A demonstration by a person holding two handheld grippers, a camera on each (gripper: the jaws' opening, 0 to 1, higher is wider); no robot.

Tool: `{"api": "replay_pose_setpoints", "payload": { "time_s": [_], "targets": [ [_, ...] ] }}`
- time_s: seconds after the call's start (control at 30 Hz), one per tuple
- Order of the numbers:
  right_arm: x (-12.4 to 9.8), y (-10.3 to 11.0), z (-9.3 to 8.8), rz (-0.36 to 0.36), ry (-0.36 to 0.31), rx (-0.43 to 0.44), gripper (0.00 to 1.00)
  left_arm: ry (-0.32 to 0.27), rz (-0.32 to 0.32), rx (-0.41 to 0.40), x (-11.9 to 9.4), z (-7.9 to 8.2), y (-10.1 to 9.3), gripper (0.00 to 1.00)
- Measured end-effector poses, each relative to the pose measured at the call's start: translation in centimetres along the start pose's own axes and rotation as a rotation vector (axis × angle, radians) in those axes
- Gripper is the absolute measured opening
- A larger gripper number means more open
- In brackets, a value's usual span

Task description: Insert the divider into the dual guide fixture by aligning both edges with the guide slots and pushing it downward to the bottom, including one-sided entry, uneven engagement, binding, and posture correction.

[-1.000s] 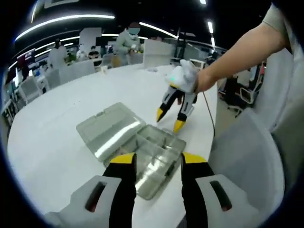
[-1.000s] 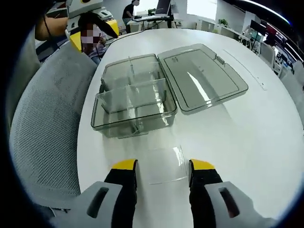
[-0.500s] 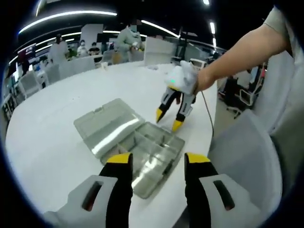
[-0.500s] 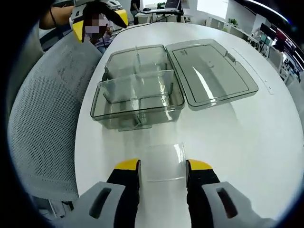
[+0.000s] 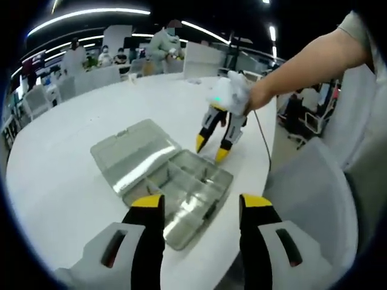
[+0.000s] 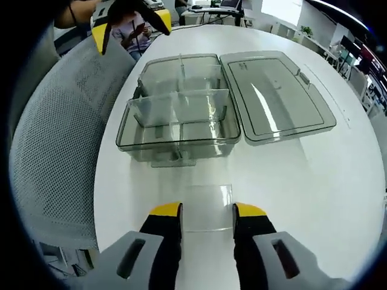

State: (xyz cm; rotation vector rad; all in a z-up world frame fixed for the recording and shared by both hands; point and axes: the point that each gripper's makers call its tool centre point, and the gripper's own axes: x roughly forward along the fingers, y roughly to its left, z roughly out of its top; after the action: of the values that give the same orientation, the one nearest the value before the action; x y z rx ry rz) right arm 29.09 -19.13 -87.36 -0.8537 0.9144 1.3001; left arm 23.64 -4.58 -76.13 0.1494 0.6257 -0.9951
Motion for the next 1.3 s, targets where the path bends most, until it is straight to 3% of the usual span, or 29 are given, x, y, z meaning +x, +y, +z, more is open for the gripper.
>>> {"api": "replay_pose_setpoints", "payload": {
  "time_s": [0.33,0.9,1.3],
  "targets": [
    [-0.1,0.2,-0.1,-0.003,0.056,0.005,0.27,0.011,-0.012,0.001,0.1,-0.3,-0.4,0.48],
    [-2.2,0.8,-0.6,-0.035,0.069,0.022,0.27,0.015,-0.018,-0.018,0.1,-0.6,-0.4,0.46],
    [-5.2,1.4,2.1,-0.091,0.028,-0.024,0.27,-0.001,-0.028,-0.037,0.4,-0.3,-0.6,0.46]
  ]
}}
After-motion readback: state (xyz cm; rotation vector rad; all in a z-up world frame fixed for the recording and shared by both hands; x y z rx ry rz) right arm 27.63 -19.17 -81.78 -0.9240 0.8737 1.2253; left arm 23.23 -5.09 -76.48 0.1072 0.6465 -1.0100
